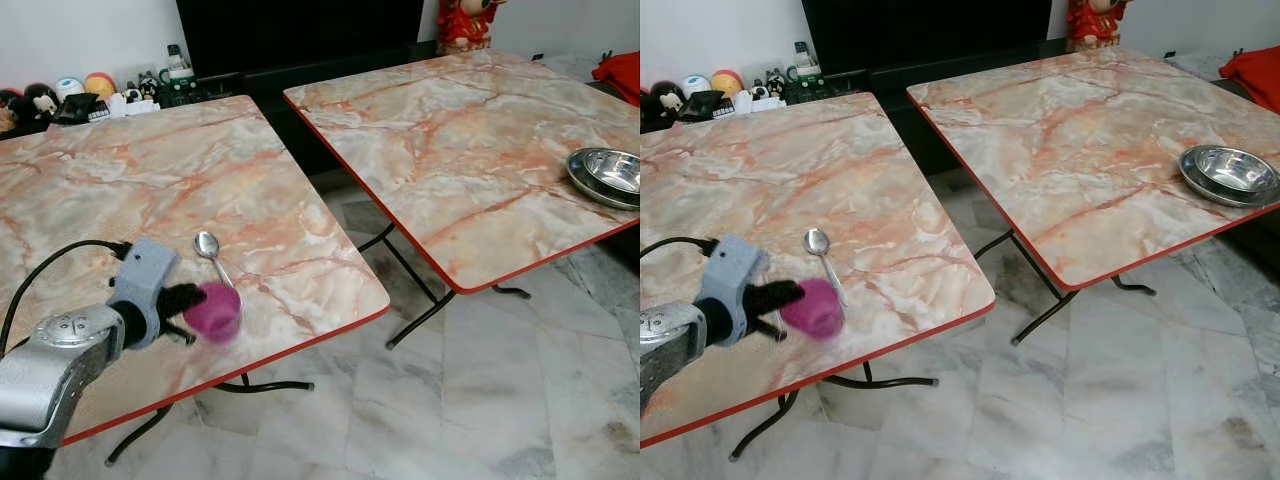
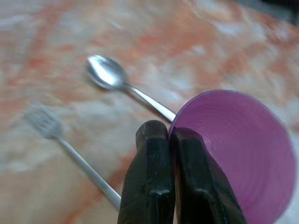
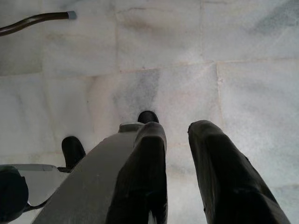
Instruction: Setting the table
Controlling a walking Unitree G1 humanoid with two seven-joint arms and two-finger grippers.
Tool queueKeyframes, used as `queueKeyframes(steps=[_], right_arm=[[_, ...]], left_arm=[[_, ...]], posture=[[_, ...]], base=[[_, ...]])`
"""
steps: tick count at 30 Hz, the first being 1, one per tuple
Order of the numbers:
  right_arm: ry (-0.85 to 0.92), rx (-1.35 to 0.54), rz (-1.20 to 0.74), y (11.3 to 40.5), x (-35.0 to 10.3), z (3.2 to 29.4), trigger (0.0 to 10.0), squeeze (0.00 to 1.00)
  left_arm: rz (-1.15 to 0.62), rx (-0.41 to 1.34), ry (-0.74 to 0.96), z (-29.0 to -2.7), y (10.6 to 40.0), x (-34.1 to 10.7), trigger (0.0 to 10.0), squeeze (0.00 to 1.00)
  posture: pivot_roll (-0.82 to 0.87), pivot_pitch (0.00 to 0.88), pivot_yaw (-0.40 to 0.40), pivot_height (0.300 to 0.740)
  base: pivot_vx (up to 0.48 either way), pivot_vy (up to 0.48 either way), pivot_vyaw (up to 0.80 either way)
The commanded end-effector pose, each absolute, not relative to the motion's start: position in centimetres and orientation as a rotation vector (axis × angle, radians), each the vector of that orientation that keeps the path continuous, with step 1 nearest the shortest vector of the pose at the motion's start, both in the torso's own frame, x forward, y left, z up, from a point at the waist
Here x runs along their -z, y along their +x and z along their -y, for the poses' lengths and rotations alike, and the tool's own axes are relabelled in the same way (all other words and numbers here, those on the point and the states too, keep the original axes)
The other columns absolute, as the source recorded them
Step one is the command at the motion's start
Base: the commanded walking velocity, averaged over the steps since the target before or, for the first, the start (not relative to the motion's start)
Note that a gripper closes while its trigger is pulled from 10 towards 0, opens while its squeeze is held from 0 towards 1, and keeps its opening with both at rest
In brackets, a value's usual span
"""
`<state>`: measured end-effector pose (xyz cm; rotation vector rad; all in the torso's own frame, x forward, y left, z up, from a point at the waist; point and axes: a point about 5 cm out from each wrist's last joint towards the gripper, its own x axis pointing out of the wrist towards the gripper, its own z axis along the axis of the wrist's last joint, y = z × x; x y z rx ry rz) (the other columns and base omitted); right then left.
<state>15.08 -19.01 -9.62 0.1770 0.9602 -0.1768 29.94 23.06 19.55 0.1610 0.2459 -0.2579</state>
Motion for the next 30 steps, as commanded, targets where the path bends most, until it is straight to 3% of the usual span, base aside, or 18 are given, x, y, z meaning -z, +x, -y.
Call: queueKeyframes(steps=[1, 10, 11, 12, 13, 22, 30], right_arm=[[0.183, 0.183, -0.988, 14.4, 9.9, 18.9, 10.0, 0.0], [0.176, 0.188, -0.975, 14.7, 9.7, 19.6, 10.0, 0.0], [0.176, 0.187, -0.975, 14.7, 9.7, 19.6, 10.0, 0.0], [0.176, 0.187, -0.975, 14.7, 9.7, 19.6, 10.0, 0.0], [0.174, 0.185, -0.977, 14.6, 9.7, 19.5, 10.0, 0.0], [0.185, 0.191, -0.982, 14.0, 10.0, 19.3, 10.0, 0.0], [0.184, 0.195, -0.982, 13.9, 10.0, 19.5, 10.0, 0.0]], left_arm=[[-0.163, 0.188, 0.119, -24.1, 30.1, -20.7, 0.0, 0.0], [0.063, -0.01, -0.025, -25.8, 30.3, -22.4, 0.0, 0.0], [0.103, -0.036, -0.034, -25.9, 30.2, -22.6, 2.6, 0.0], [0.103, -0.036, -0.034, -25.9, 30.2, -22.6, 2.6, 0.0], [0.131, -0.07, -0.046, -25.9, 30.1, -22.3, 10.0, 0.0], [0.202, -0.13, -0.095, -22.9, 29.4, -19.8, 10.0, 0.0], [0.234, -0.155, -0.081, -23.4, 29.8, -20.1, 10.0, 0.0]], posture=[[0.05, 0.132, 0.033, 0.74], [0.04, 0.122, 0.027, 0.74], [0.04, 0.118, 0.026, 0.74], [0.04, 0.118, 0.026, 0.74], [0.04, 0.117, 0.025, 0.74], [0.02, 0.102, 0.025, 0.74], [0.02, 0.094, 0.029, 0.74]], base=[[0.0, 0.0, 0.0], [0.0, 0.0, 0.0], [0.0, 0.0, 0.0], [0.0, 0.0, 0.0], [0.0, 0.0, 0.0], [0.0, 0.0, 0.0], [0.0, -0.346, 0.0]])
